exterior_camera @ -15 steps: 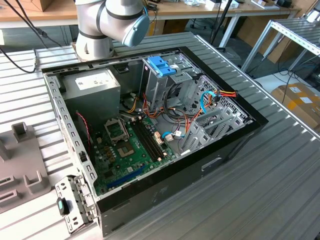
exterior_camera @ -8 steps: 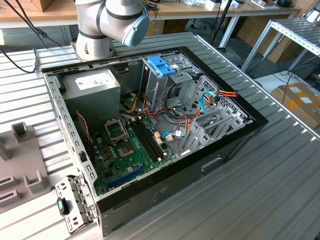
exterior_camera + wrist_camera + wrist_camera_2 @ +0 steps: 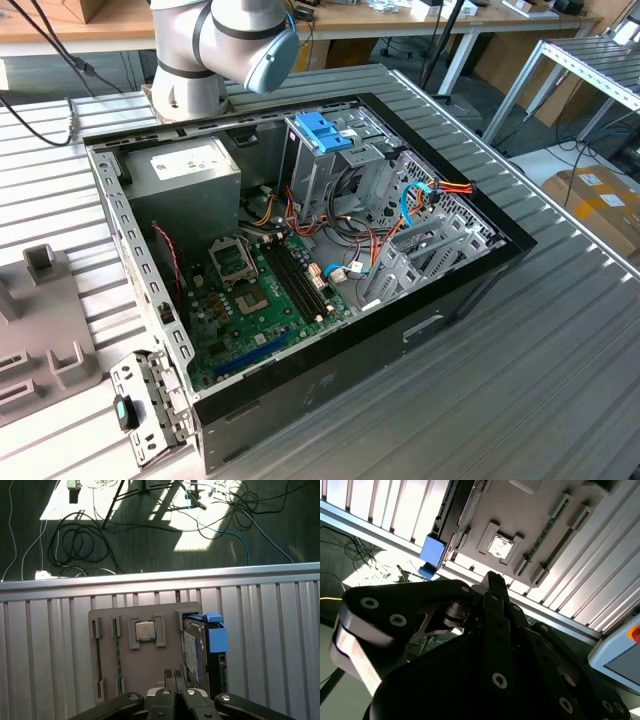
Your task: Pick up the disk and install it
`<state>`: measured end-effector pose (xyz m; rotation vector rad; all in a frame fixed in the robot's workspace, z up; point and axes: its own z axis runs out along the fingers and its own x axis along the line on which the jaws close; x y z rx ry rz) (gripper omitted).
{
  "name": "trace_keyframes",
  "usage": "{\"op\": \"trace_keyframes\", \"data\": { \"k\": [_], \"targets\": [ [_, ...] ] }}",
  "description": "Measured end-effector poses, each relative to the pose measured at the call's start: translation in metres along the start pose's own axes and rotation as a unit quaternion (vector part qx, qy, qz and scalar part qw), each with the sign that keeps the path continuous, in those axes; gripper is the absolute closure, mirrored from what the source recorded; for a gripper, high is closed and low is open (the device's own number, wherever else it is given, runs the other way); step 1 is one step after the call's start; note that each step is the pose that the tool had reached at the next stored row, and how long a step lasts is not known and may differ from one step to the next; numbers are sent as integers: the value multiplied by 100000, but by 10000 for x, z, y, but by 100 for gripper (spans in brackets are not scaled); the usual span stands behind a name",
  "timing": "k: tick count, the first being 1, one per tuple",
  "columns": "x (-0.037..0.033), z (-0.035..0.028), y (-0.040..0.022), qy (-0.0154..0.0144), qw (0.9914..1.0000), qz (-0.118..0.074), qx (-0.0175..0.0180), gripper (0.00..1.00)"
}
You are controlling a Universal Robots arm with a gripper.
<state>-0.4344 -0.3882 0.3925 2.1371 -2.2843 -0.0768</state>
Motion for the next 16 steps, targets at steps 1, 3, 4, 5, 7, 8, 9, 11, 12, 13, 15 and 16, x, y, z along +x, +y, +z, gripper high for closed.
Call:
{"op": "trace_keyframes", "data": {
  "k": [1, 3, 4, 5, 7, 8, 9, 11, 12, 13, 15, 16],
  "targets": [
    [0, 0, 0, 13, 99999, -329, -4, 89],
    [0, 0, 0, 28, 99998, -627, -14, 89],
    [0, 0, 0, 28, 99998, -633, -17, 89],
    [0, 0, 0, 30, 99998, -639, -16, 89],
    [0, 0, 0, 29, 99998, -649, -15, 89],
    [0, 0, 0, 29, 99998, -653, -17, 89],
    [0, 0, 0, 28, 99998, -660, -13, 89],
    [0, 0, 0, 28, 99998, -675, -17, 89],
    [0, 0, 0, 30, 99998, -679, -16, 89],
    [0, 0, 0, 29, 99998, -684, -16, 83],
    [0, 0, 0, 31, 99998, -697, -15, 76],
    [0, 0, 0, 30, 99998, -702, -15, 71]
  ]
}}
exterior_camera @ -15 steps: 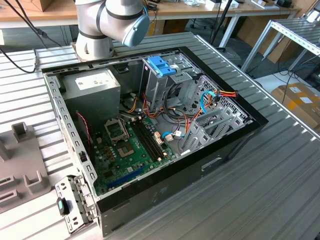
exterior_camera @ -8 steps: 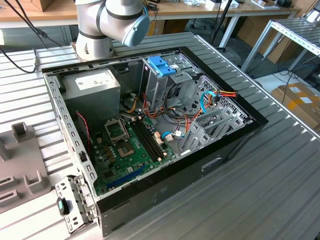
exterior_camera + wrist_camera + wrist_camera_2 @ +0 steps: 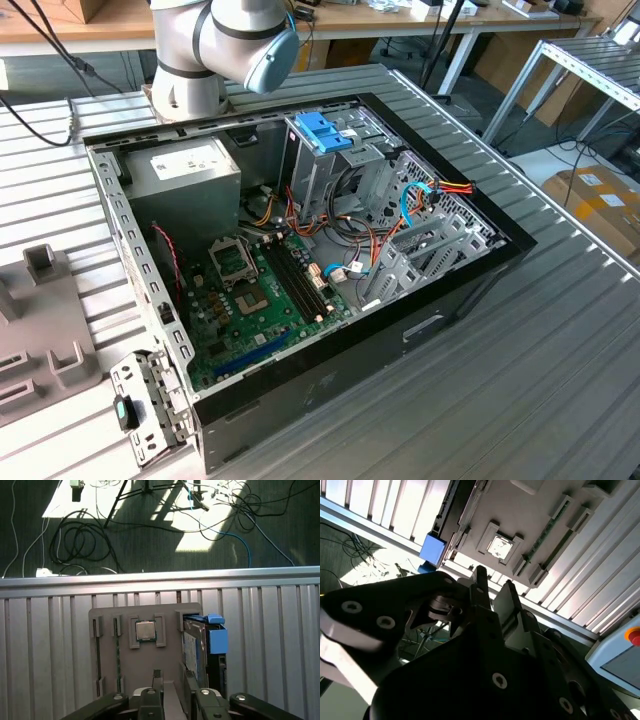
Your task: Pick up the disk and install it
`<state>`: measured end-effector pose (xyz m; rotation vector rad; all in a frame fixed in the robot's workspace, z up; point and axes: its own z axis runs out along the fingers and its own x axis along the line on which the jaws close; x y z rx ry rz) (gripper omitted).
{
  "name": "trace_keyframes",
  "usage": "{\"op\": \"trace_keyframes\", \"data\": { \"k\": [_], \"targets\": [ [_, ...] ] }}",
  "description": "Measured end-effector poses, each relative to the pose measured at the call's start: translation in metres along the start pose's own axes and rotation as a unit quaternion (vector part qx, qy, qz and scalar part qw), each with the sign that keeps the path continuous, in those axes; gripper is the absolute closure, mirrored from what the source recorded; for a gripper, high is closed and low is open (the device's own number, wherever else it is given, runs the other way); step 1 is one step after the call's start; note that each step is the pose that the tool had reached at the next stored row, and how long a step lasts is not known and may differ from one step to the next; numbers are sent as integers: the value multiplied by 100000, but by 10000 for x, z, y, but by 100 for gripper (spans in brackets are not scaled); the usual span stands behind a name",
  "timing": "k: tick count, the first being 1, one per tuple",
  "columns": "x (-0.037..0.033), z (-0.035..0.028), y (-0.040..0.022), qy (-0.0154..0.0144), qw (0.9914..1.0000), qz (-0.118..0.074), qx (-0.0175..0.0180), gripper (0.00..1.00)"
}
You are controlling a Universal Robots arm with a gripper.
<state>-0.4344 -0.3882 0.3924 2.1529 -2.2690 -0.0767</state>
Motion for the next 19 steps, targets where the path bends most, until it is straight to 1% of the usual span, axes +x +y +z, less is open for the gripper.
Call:
{"op": "trace_keyframes", "data": {
  "k": [1, 2, 4, 5, 10, 13, 14, 15, 17, 19],
  "targets": [
    [0, 0, 0, -1, 100000, -4, 1, 71],
    [0, 0, 0, 1, 100000, -10, -1, 58],
    [0, 0, 0, 2, 100000, -20, -1, 58],
    [0, 0, 0, 0, 100000, -28, 2, 52],
    [-3, 6, 0, -33, 100000, -38, 4, 52],
    [-18, 15, 0, -217, 100000, -43, -15, 52],
    [-29, 21, 1, -357, 99999, -50, -25, 52],
    [-35, 23, 1, -433, 99999, -44, -27, 52],
    [-57, 34, 3, -765, 99997, 55, -37, 52],
    [-71, 43, 3, -1012, 99995, 143, -43, 52]
  ]
}}
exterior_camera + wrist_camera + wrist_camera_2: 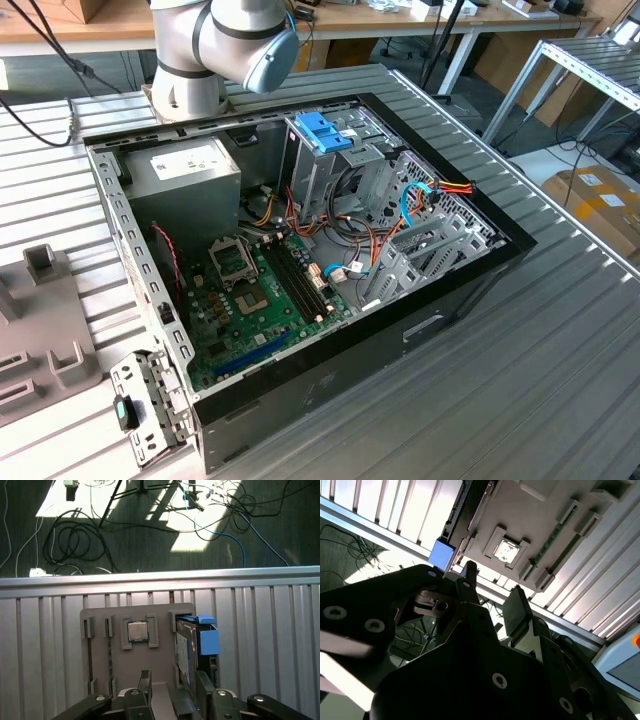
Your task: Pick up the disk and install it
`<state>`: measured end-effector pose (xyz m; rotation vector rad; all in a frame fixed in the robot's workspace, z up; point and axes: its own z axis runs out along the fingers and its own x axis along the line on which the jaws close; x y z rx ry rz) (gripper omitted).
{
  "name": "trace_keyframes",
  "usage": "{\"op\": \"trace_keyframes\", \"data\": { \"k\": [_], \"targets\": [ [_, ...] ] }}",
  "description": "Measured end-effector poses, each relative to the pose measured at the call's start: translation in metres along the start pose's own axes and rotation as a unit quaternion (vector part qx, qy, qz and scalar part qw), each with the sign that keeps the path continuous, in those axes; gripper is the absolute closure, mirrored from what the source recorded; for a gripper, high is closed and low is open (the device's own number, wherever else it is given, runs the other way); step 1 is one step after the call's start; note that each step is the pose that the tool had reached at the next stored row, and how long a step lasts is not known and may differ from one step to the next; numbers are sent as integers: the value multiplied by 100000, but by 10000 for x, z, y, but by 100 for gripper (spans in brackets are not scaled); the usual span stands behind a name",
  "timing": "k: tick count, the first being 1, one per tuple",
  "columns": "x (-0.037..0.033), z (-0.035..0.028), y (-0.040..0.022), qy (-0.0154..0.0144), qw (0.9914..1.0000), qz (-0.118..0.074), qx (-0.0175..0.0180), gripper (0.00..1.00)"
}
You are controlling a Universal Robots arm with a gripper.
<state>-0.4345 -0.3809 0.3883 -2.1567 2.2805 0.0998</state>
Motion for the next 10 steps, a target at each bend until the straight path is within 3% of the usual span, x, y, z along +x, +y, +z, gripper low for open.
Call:
{"op": "trace_keyframes", "data": {
  "k": [10],
  "targets": [
    [-10, 36, -1, -766, 99997, 203, -40, 52]
  ]
}}
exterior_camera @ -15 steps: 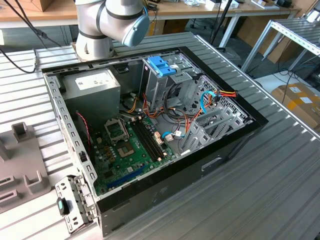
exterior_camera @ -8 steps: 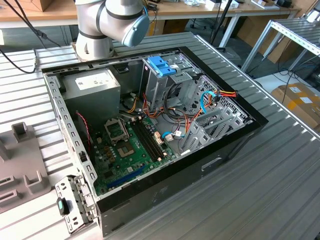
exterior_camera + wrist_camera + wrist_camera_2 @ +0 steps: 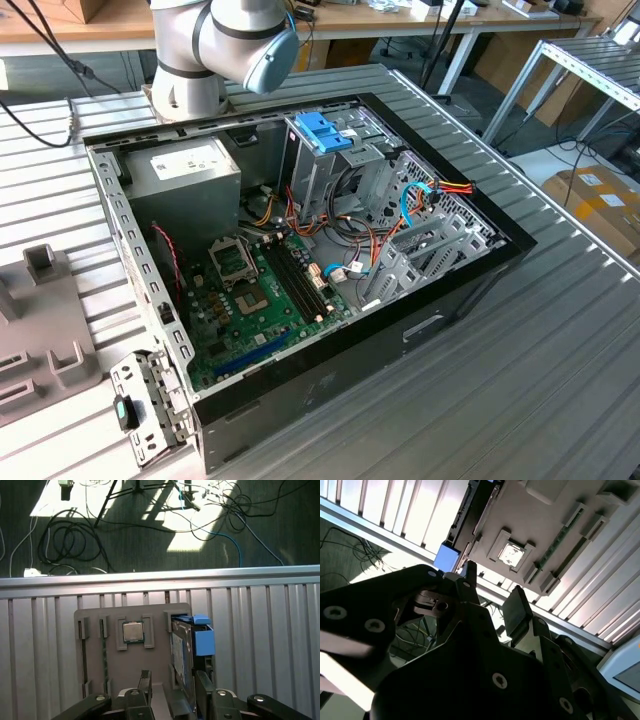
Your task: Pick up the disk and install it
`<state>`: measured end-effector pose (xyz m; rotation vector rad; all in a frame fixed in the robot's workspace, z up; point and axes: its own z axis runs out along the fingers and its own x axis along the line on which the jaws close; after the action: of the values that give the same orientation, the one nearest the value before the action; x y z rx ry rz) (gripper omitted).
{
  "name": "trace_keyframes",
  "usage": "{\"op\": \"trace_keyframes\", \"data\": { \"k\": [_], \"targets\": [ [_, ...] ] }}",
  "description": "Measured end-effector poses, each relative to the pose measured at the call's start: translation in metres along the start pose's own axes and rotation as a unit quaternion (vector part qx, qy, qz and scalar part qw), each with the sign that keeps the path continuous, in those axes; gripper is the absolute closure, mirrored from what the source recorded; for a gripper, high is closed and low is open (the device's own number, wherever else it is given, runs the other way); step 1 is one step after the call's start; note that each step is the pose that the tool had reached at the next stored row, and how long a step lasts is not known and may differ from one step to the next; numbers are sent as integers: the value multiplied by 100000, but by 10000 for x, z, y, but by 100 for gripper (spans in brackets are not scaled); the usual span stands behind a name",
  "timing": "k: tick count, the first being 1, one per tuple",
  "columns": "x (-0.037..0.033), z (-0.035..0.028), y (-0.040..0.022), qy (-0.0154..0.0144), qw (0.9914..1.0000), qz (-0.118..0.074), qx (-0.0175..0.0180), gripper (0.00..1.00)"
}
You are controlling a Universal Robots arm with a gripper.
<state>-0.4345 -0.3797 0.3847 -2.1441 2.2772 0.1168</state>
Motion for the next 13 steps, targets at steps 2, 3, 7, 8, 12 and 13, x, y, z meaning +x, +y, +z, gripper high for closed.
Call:
{"op": "trace_keyframes", "data": {
  "k": [2, 3, 7, 8, 12, 13],
  "targets": [
    [0, 6, 0, -51, 100000, -1, 3, 52],
    [1, 11, -1, -66, 100000, -2, 1, 52],
    [1, 19, -1, -95, 100000, -3, -7, 52],
    [1, 20, -1, -118, 100000, -2, -9, 52],
    [2, 32, -1, -255, 100000, -8, -10, 52],
    [2, 35, -2, -301, 100000, -11, -18, 52]
  ]
}}
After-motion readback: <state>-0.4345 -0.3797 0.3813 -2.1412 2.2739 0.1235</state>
